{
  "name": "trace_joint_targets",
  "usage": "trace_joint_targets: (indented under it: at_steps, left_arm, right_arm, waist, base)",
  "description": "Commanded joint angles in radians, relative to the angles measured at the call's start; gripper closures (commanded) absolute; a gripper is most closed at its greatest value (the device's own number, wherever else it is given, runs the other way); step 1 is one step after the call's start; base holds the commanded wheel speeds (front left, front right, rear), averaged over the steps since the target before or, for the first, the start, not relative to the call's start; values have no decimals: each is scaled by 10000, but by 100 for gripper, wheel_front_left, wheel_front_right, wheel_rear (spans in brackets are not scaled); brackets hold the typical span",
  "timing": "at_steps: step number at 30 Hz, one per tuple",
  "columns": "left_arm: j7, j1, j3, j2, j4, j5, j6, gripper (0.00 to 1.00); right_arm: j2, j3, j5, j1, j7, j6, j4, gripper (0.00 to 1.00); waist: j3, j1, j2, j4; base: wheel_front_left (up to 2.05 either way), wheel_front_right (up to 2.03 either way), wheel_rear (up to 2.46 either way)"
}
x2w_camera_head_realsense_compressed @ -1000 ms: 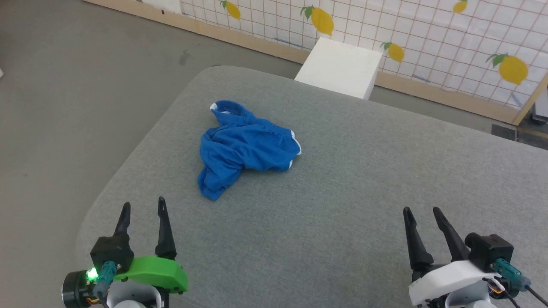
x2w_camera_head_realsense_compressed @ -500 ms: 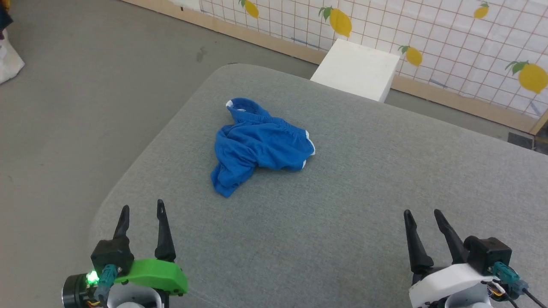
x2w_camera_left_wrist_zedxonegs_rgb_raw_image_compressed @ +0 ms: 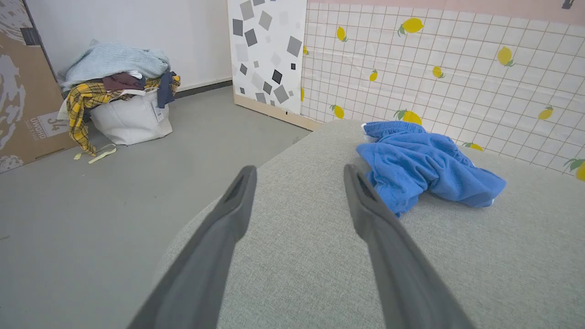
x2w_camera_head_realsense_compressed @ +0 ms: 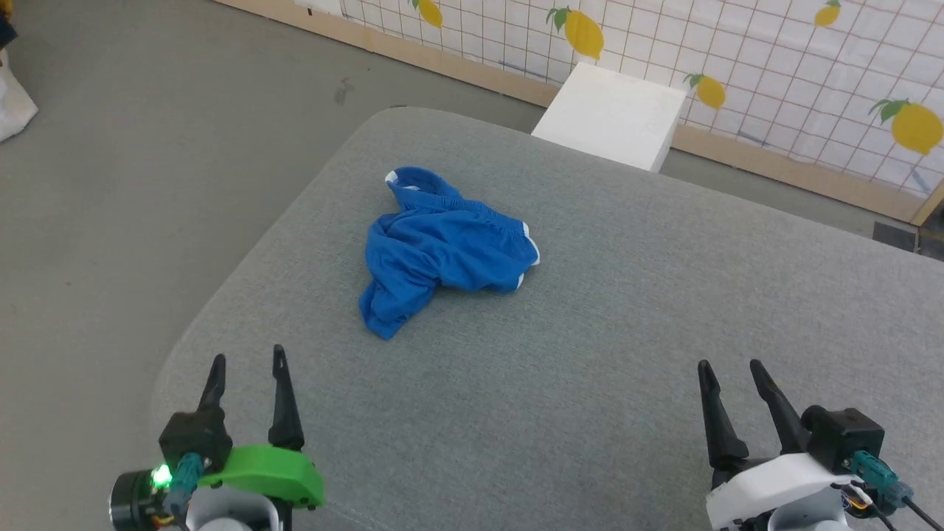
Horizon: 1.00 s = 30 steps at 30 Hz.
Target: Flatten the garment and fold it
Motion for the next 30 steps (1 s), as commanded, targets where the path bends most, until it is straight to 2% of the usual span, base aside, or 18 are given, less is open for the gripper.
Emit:
trace_joint_targets:
  at_steps: [1, 4, 8, 13, 18, 20, 22, 27, 28, 29, 30]
  left_arm:
    - [-76, -383, -65, 32, 146, 79, -167, 0]
    - [45, -1232, -88, 183, 684, -180, -557, 0]
    - [1029, -3058, -62, 536, 1706, -758, -1221, 0]
    - [3346, -5480, -172, 1060, 3602, -1807, -1747, 0]
    - [6426, -6963, -172, 1472, 5500, -2802, -1833, 0]
    - [7562, -7288, -187, 1655, 6208, -2897, -1669, 0]
    - [8332, -7429, -269, 1815, 6687, -2827, -1419, 0]
    - [8958, -7343, -232, 1844, 7224, -2918, -1059, 0]
    - [8851, -7305, -193, 1824, 7231, -2947, -993, 61]
    - [8582, -7281, -173, 1838, 7173, -2910, -910, 100]
    - [8205, -7254, -192, 1861, 7088, -2833, -863, 100]
  right_arm:
    - [5, 20, -11, -1, 35, -15, -80, 0]
    - [5, 95, -122, -188, 190, -15, -270, 0]
    - [5, 159, -359, -584, 455, -15, -662, 0]
    - [5, 177, -630, -970, 776, -15, -1160, 0]
    - [5, 11, -792, -1064, 916, -15, -1500, 0]
    - [5, -109, -821, -1060, 920, -15, -1584, 0]
    - [5, -155, -814, -1055, 904, -15, -1635, 0]
    - [5, -149, -742, -1065, 830, -15, -1629, 0]
    - [5, -143, -711, -1074, 812, -15, -1613, 0]
    - [5, -123, -682, -1084, 797, -15, -1589, 0]
    - [5, -75, -646, -1101, 778, -15, -1550, 0]
  waist:
    - [104, 0, 0, -106]
    - [401, 0, 0, -375]
    - [1044, 0, 0, -1005]
    - [1986, 0, 0, -1895]
    - [2679, 0, 0, -2634]
    - [2865, 0, 0, -2838]
    - [2988, 0, 0, -2981]
    - [3038, 0, 0, -3121]
    - [3019, 0, 0, -3120]
    - [2985, 0, 0, -3119]
    - [2927, 0, 0, -3120]
  base:
    - [0, 0, 0]
    - [0, 0, 0]
    - [0, 0, 0]
    - [0, 0, 0]
    - [0, 0, 0]
    - [0, 0, 0]
    - [0, 0, 0]
    - [0, 0, 0]
    - [0, 0, 0]
    - [0, 0, 0]
    - [0, 0, 0]
